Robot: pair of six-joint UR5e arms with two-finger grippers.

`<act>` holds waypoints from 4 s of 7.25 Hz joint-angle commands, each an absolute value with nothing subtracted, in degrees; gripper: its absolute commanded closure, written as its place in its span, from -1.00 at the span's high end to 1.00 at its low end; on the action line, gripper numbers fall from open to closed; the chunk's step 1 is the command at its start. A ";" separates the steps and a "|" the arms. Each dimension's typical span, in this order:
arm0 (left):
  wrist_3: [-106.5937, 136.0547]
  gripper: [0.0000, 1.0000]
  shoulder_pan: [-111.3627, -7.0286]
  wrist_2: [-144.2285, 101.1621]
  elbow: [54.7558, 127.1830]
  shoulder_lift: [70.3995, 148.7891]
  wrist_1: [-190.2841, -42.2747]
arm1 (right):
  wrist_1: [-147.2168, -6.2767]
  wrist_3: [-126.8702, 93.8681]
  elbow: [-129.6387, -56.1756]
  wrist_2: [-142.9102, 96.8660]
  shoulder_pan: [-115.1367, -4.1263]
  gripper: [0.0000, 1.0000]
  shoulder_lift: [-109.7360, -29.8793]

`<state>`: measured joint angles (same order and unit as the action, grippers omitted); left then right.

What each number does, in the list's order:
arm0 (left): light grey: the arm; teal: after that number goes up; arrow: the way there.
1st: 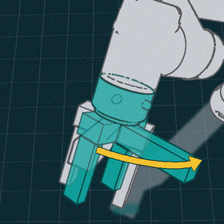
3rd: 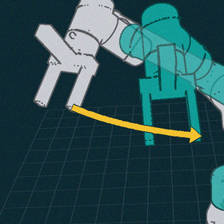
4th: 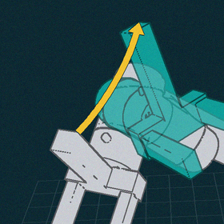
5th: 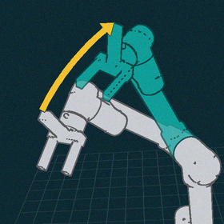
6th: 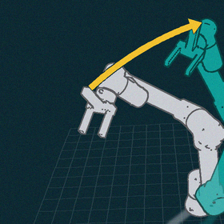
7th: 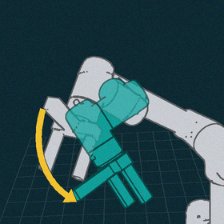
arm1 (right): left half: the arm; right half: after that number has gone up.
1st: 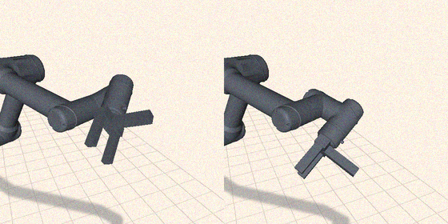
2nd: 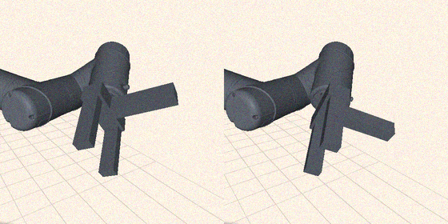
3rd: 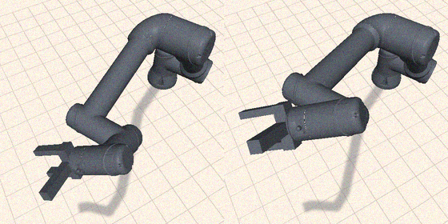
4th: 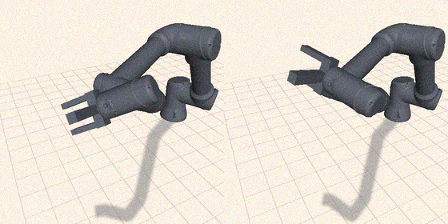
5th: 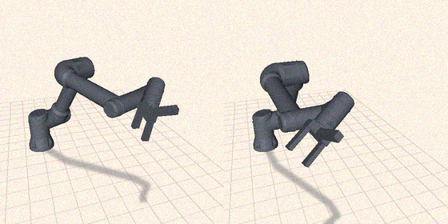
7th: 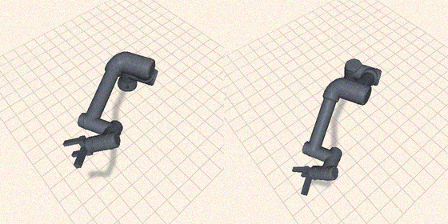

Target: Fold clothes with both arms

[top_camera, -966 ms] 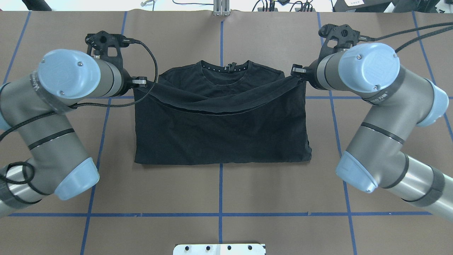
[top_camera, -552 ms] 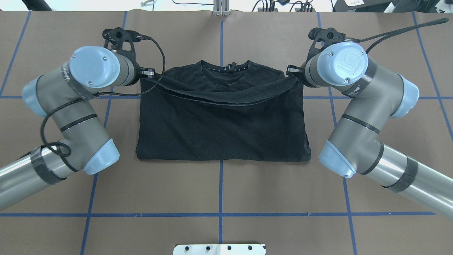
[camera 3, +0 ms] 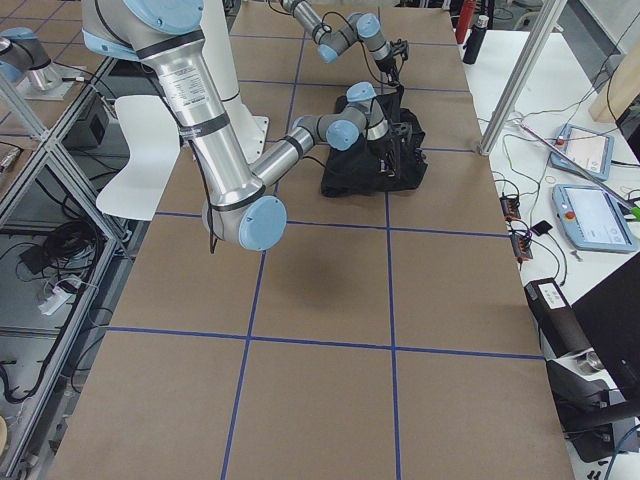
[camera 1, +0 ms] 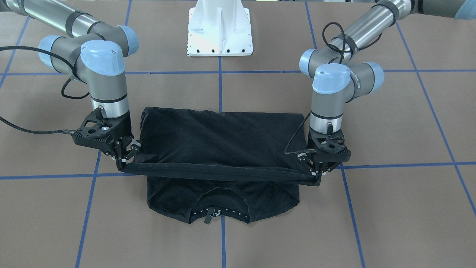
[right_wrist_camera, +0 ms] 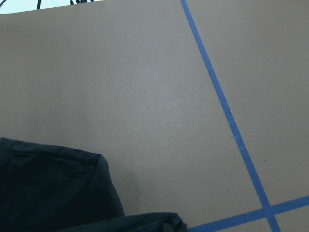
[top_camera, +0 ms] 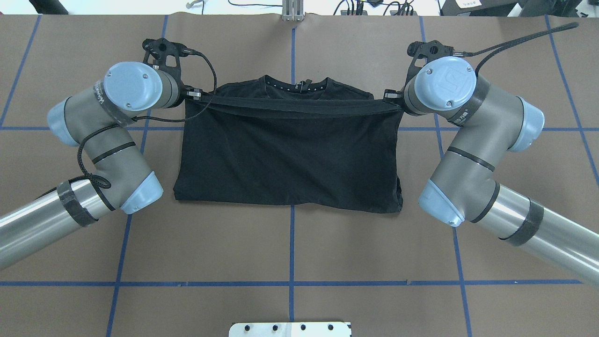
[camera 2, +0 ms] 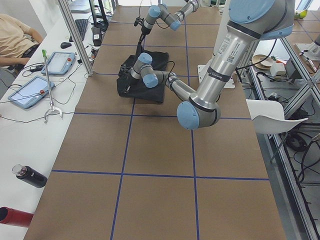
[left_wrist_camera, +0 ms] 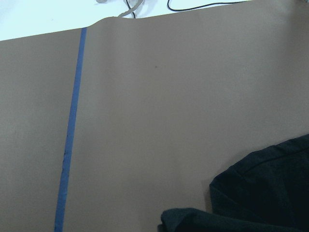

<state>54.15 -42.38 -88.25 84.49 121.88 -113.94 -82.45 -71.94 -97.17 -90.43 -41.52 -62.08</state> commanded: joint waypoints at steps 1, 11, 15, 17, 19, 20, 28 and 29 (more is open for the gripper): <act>53.52 -0.88 -43.07 -88.33 84.29 121.90 -114.52 | -82.53 -71.63 -96.68 -90.44 -41.75 -1.00 -62.05; 61.58 1.00 -32.91 -95.59 104.86 103.28 -123.21 | -82.79 -66.88 -104.33 -98.70 -42.01 1.00 -63.19; 64.07 0.80 -30.15 -94.83 102.32 101.25 -124.09 | -82.79 -66.80 -104.41 -98.61 -42.01 1.00 -63.19; 63.99 0.36 -30.15 -94.83 98.02 101.69 -129.53 | -82.88 -66.80 -104.33 -98.17 -41.92 1.00 -63.19; 64.33 -0.08 -30.06 -95.10 98.08 101.78 -130.17 | -82.88 -66.88 -104.41 -98.09 -41.84 1.00 -63.28; 64.42 -0.40 -30.15 -95.18 98.52 101.78 -130.17 | -82.88 -66.88 -104.41 -98.09 -41.84 1.00 -63.28; 58.32 -1.00 -30.57 -94.84 104.95 94.14 -129.55 | -82.71 -68.02 -104.68 -97.73 -38.95 1.00 -62.58; 52.70 -1.00 -35.20 -94.92 103.29 94.04 -129.90 | -82.62 -69.33 -104.68 -97.04 -37.54 1.00 -62.23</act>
